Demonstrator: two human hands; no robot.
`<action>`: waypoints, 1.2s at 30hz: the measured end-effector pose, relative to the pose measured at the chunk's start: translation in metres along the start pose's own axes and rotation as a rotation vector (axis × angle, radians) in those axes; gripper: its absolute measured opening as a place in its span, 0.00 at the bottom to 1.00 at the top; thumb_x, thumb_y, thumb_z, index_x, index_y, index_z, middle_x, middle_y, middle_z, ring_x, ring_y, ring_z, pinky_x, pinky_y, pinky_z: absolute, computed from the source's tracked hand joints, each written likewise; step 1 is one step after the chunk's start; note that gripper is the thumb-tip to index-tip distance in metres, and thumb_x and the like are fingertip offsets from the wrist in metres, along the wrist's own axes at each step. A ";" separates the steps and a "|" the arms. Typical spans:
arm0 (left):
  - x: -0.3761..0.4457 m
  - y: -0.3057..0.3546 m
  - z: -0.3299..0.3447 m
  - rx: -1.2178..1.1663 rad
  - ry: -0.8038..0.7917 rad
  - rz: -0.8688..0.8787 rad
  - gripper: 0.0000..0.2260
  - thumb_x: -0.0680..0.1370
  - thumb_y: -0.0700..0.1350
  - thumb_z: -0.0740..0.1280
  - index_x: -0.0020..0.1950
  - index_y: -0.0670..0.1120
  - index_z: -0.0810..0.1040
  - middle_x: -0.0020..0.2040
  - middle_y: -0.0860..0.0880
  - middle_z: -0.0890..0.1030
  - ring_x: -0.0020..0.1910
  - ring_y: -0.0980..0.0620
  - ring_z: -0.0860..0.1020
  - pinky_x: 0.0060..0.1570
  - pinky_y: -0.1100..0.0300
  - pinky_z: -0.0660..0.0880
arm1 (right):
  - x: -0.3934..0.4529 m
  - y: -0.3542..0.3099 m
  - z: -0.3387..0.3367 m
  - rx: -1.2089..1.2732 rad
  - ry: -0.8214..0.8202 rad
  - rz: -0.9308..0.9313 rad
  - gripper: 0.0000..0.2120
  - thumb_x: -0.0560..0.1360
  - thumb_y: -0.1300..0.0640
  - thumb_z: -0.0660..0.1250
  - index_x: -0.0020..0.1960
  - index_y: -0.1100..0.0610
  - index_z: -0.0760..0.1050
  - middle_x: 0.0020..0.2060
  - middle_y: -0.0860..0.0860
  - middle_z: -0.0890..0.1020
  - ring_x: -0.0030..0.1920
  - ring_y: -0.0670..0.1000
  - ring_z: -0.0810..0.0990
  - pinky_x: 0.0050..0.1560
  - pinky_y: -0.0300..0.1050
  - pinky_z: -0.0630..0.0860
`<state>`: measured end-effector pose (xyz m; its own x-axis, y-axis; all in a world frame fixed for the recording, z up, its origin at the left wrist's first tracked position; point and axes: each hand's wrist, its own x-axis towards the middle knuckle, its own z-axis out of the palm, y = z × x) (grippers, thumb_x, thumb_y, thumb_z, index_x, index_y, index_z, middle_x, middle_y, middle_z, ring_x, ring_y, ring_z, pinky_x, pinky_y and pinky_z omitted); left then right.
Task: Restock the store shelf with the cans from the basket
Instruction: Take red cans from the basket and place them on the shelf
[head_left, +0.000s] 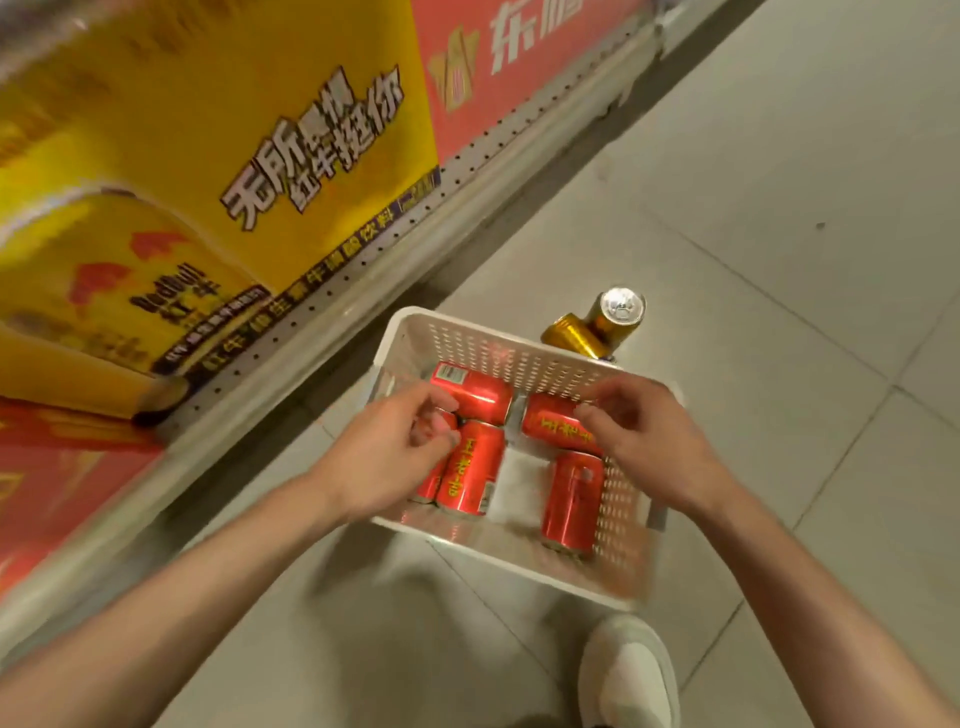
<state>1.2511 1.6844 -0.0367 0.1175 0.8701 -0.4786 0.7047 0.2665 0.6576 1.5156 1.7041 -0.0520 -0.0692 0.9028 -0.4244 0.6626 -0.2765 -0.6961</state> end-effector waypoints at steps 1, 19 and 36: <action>0.008 -0.006 0.006 0.011 -0.025 0.000 0.09 0.78 0.44 0.70 0.57 0.52 0.76 0.45 0.52 0.82 0.36 0.61 0.76 0.45 0.61 0.76 | 0.003 0.002 0.006 -0.026 -0.025 -0.003 0.07 0.79 0.48 0.69 0.57 0.46 0.78 0.46 0.40 0.82 0.47 0.41 0.81 0.43 0.35 0.74; 0.066 -0.028 0.071 0.553 -0.207 -0.034 0.29 0.72 0.58 0.74 0.70 0.54 0.68 0.62 0.46 0.69 0.58 0.45 0.76 0.60 0.50 0.76 | 0.015 0.035 0.069 -0.673 -0.224 -0.060 0.13 0.79 0.55 0.63 0.61 0.56 0.78 0.62 0.55 0.79 0.64 0.59 0.74 0.66 0.52 0.72; 0.045 -0.025 0.078 0.285 -0.062 0.054 0.26 0.69 0.49 0.78 0.56 0.52 0.64 0.54 0.50 0.72 0.48 0.45 0.76 0.49 0.51 0.76 | 0.003 0.031 0.071 -0.705 -0.125 0.021 0.13 0.80 0.59 0.63 0.63 0.59 0.77 0.62 0.57 0.75 0.62 0.59 0.74 0.61 0.52 0.76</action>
<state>1.2931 1.6842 -0.1203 0.1970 0.8505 -0.4877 0.8631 0.0855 0.4977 1.4824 1.6750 -0.1159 -0.1080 0.8434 -0.5263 0.9860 0.0231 -0.1653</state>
